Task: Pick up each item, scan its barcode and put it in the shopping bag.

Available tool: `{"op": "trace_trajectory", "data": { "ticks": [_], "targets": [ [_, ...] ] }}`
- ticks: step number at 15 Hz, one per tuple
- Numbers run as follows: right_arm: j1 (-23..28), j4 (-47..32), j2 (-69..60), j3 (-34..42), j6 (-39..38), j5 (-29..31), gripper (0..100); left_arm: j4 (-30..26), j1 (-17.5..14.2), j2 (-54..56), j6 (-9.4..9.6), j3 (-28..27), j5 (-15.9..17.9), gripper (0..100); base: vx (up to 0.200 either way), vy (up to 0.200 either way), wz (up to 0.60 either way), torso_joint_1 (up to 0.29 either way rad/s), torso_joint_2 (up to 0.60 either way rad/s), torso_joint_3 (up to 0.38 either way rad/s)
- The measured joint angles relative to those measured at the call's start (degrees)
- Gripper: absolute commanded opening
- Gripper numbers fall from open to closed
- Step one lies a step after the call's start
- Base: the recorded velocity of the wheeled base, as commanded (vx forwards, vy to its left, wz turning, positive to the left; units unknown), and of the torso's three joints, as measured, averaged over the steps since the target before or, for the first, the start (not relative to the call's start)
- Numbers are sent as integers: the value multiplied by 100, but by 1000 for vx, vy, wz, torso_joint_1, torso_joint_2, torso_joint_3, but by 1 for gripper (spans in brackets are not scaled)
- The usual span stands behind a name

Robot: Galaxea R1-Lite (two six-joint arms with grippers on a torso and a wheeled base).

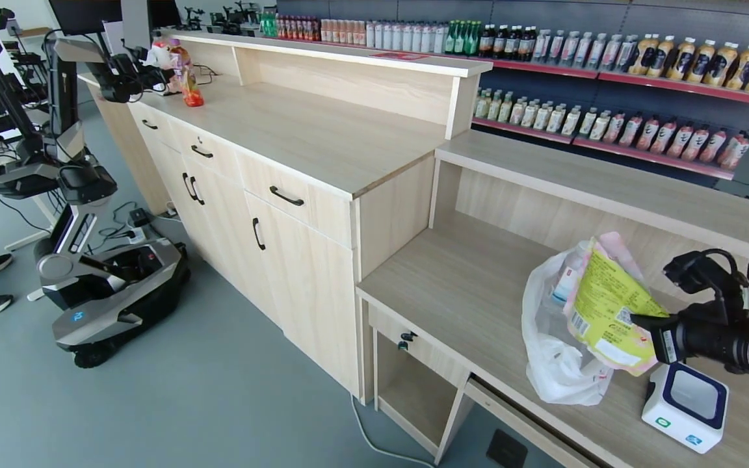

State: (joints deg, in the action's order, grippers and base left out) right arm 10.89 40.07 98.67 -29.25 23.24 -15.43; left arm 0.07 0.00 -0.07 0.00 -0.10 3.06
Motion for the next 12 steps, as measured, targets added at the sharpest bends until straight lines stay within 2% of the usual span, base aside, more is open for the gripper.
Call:
{"op": "trace_trajectory", "data": {
  "ticks": [7,12],
  "targets": [
    [-34,422,670,-44,-13,-2,0,0,0,0,0,0,2,100,0,0,0,0,0,0],
    [-52,533,973,-422,-206,-5,0,0,0,0,0,0,2,100,0,0,0,0,0,0]
  ]
}}
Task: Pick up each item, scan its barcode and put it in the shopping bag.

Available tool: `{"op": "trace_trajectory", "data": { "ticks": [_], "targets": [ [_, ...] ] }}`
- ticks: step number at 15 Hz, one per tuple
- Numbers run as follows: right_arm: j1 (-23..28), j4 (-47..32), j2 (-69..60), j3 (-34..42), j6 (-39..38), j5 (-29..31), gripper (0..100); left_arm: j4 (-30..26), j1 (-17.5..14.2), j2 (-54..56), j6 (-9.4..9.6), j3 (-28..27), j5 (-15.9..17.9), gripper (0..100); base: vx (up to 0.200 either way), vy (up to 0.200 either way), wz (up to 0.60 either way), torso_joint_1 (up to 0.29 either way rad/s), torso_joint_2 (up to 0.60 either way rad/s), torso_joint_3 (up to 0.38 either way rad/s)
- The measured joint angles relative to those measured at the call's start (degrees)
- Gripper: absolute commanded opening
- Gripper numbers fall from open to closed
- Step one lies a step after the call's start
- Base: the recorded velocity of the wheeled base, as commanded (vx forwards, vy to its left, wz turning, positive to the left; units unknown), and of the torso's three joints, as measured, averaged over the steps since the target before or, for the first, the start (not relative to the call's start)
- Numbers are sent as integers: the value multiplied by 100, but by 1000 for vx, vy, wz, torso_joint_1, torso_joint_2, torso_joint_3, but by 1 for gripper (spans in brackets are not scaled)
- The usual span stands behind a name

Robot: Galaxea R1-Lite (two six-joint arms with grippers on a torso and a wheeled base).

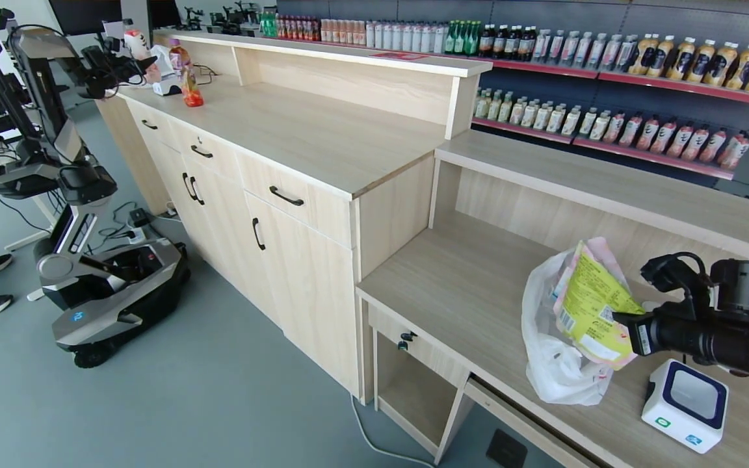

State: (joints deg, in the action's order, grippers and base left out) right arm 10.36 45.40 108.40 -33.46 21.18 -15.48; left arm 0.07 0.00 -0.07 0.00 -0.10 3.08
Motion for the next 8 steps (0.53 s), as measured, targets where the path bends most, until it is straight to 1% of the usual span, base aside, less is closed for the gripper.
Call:
{"op": "trace_trajectory", "data": {
  "ticks": [4,8],
  "targets": [
    [-127,30,271,-525,-336,-1,0,0,0,0,0,0,-2,100,0,0,0,0,0,0],
    [-227,190,616,-639,-347,-1,0,0,0,0,0,0,0,100,0,0,0,0,0,0]
  ]
}}
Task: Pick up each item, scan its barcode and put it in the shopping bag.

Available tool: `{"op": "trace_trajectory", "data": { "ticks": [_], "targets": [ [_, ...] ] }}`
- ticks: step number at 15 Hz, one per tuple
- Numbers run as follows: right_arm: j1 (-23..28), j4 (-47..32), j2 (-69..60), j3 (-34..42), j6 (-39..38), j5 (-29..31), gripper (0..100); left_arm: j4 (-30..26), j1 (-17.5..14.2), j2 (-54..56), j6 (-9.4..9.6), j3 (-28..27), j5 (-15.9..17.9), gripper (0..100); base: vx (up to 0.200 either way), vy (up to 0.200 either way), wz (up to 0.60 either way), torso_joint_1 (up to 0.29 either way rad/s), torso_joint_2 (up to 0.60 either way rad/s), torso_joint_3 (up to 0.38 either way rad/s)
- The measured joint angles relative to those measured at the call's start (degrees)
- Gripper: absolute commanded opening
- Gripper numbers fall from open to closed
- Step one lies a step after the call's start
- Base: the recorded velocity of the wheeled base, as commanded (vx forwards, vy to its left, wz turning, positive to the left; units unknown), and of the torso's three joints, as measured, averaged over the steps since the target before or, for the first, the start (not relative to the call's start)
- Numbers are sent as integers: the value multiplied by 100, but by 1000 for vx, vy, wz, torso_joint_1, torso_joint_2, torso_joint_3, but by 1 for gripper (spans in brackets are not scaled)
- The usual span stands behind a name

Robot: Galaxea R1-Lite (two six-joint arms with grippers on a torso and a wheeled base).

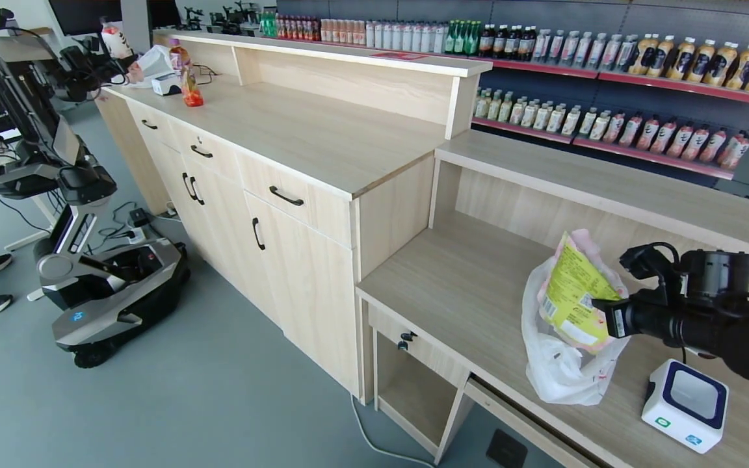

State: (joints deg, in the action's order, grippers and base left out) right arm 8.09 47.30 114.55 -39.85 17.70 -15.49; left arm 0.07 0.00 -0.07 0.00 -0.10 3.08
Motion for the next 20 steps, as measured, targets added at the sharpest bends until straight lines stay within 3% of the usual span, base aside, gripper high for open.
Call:
{"op": "trace_trajectory", "data": {
  "ticks": [5,10,20],
  "targets": [
    [-61,249,433,-66,26,63,0,0,0,0,0,0,0,100,0,0,0,0,0,0],
    [-52,262,488,44,369,694,0,0,0,0,0,0,0,100,0,0,0,0,0,0],
    [-55,391,499,375,455,727,0,0,0,0,0,0,0,100,0,0,0,0,0,0]
  ]
}}
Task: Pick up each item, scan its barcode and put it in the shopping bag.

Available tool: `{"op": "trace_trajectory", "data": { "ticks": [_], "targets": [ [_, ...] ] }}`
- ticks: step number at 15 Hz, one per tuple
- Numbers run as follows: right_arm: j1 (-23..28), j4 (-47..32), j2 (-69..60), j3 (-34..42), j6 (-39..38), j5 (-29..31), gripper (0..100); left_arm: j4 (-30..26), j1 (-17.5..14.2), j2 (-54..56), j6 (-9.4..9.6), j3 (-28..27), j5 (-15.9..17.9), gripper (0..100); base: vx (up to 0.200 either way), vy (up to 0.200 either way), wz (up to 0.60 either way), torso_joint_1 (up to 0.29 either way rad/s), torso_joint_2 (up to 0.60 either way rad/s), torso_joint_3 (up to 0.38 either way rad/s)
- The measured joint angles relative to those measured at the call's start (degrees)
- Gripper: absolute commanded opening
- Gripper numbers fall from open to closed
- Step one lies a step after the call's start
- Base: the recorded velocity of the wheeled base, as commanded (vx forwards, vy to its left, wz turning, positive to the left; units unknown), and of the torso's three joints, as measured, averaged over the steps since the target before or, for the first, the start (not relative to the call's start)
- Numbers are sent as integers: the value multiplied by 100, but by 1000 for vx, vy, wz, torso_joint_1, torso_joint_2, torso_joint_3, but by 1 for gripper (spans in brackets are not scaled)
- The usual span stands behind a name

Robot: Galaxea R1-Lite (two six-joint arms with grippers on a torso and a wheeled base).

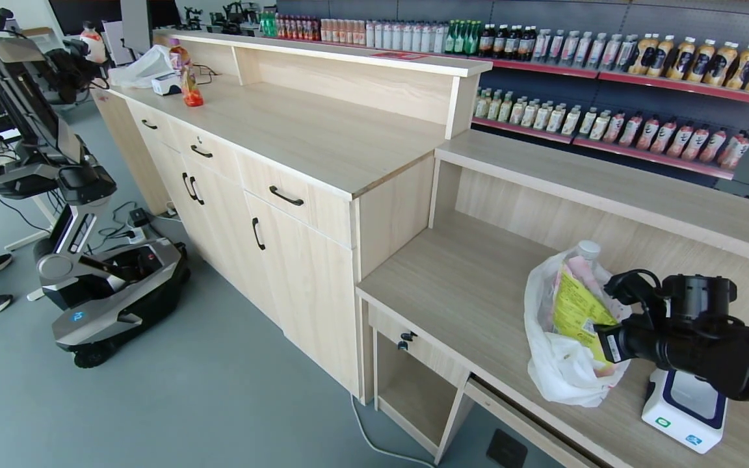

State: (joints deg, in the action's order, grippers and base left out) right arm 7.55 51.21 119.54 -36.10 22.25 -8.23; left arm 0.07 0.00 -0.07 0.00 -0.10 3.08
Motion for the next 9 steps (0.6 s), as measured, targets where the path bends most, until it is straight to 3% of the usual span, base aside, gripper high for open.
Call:
{"op": "trace_trajectory", "data": {
  "ticks": [1,2,9],
  "targets": [
    [0,0,9,-4,-2,0,0,0,0,0,0,0,0,100,0,0,0,0,0,0],
    [0,2,16,-10,-2,0,100,0,0,0,0,0,0,100,0,0,0,0,0,0],
    [-206,191,-223,18,-257,-33,100,0,0,0,0,0,-2,100,0,0,0,0,0,0]
  ]
}}
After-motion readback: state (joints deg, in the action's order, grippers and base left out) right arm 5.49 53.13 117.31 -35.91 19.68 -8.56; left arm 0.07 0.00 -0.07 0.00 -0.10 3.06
